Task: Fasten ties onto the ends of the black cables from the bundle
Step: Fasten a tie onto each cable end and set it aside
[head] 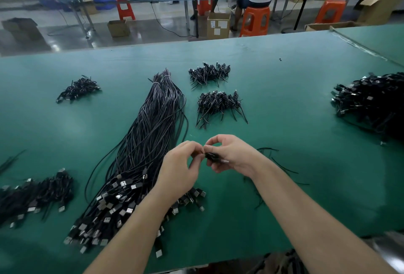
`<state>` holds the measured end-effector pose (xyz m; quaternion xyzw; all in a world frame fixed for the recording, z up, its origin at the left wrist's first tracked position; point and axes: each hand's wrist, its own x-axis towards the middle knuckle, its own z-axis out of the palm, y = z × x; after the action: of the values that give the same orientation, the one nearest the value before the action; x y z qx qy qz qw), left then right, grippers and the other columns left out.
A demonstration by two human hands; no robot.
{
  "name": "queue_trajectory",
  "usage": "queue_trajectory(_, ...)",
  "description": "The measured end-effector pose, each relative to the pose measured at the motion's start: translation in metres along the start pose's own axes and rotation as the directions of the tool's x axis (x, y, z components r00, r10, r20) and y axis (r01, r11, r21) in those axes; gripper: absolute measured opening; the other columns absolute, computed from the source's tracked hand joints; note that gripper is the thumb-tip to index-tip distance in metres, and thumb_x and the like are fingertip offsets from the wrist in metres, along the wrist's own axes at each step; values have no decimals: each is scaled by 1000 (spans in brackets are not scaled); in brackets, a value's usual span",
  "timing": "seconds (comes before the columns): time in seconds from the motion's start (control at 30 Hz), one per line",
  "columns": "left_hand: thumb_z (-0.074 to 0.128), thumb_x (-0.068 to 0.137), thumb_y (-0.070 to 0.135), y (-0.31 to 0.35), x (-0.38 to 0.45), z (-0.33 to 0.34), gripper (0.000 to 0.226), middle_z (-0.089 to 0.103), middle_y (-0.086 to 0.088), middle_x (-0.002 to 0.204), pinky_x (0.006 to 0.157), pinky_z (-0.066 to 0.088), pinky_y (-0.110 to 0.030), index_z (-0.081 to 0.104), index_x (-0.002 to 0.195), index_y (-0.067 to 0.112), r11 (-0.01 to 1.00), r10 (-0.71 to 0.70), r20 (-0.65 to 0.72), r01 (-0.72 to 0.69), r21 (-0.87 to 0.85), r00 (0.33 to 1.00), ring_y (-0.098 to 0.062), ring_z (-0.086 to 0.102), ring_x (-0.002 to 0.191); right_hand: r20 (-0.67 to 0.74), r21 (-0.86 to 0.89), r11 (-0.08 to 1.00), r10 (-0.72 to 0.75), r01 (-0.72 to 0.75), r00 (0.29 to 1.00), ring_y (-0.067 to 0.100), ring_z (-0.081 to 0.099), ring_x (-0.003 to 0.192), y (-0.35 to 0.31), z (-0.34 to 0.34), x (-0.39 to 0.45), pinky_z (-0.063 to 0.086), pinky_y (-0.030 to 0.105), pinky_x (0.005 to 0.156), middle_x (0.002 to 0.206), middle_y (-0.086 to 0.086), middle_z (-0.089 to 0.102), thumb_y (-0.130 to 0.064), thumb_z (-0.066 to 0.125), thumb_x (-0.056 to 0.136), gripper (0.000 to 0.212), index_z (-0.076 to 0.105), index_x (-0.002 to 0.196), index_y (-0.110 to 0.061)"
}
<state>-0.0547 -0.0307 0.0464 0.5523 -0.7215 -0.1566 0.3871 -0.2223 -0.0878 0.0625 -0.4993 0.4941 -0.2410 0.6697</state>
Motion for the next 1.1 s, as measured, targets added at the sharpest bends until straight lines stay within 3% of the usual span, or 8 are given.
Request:
queue_trajectory(0.13, 67, 92, 4, 1, -2, 5, 7, 65, 7, 86, 69, 45, -24, 69, 92, 11, 988, 112, -29, -108, 114, 993, -7, 57, 75, 69, 65, 998, 7, -11, 998, 13, 59, 50, 3, -3, -1, 52, 25, 50, 68, 8, 68, -20, 63, 100, 13, 64, 100, -7)
queue_trajectory(0.23, 68, 92, 9, 0, 0, 5, 9, 68, 8, 76, 66, 43, -13, 70, 87, 16, 969, -205, -38, 198, -150, 978, -1, 60, 71, 89, 74, 991, -116, 110, 989, 16, 67, 63, 7, -5, -2, 58, 27, 63, 79, 9, 71, -6, 58, 100, 13, 69, 106, -5)
queue_trajectory(0.33, 68, 93, 12, -5, 8, 1, 10, 73, 1, 72, 65, 46, -25, 71, 84, 15, 652, -568, 152, 555, -516, 809, -7, 66, 68, 62, -137, 959, -243, 249, 968, 8, 64, 73, 10, -5, -4, 56, 22, 73, 92, 2, 69, -7, 68, 95, 18, 74, 109, -17)
queue_trajectory(0.43, 67, 93, 11, -5, 8, 1, 13, 72, -1, 75, 64, 41, -28, 71, 81, 15, 411, -598, 334, 637, -652, 728, -9, 66, 67, -16, -282, 910, -322, 304, 947, 5, 62, 74, 9, -6, -4, 56, 27, 79, 97, 0, 72, -22, 76, 90, 11, 76, 99, -29)
queue_trajectory(0.73, 72, 91, 9, 1, 5, 9, 14, 63, 10, 63, 58, 44, -18, 71, 78, 16, 730, -507, 83, 479, -487, 858, -4, 52, 57, -79, -191, 956, -243, 225, 967, 18, 58, 69, 9, 2, 0, 49, 37, 72, 76, 4, 69, -20, 65, 97, 12, 58, 106, -17)
queue_trajectory(0.87, 69, 91, 8, 3, -2, 9, 9, 64, 12, 76, 67, 47, -25, 70, 86, 15, 991, -129, -95, 124, -58, 987, -5, 53, 66, -25, -114, 980, -169, 165, 985, 19, 62, 71, 7, 3, 3, 51, 31, 65, 77, 6, 69, -15, 62, 98, 4, 62, 94, -15)
queue_trajectory(1.0, 70, 89, 6, -3, -5, 3, 6, 66, 5, 82, 69, 45, -35, 69, 88, 13, 917, 262, -78, -222, 332, 962, -15, 54, 67, 57, -12, 996, -83, 84, 995, 20, 57, 67, 8, 1, 4, 50, 28, 63, 73, 6, 68, -16, 62, 99, 14, 71, 89, -12)
queue_trajectory(1.1, 67, 92, 11, -5, -4, 1, 7, 65, 8, 78, 64, 46, -29, 68, 86, 15, 983, 57, -108, -36, 180, 993, -13, 57, 66, 88, 115, 989, -101, 91, 991, 21, 62, 77, 12, 0, 4, 55, 29, 69, 86, 11, 73, -11, 54, 103, 19, 73, 102, -7)
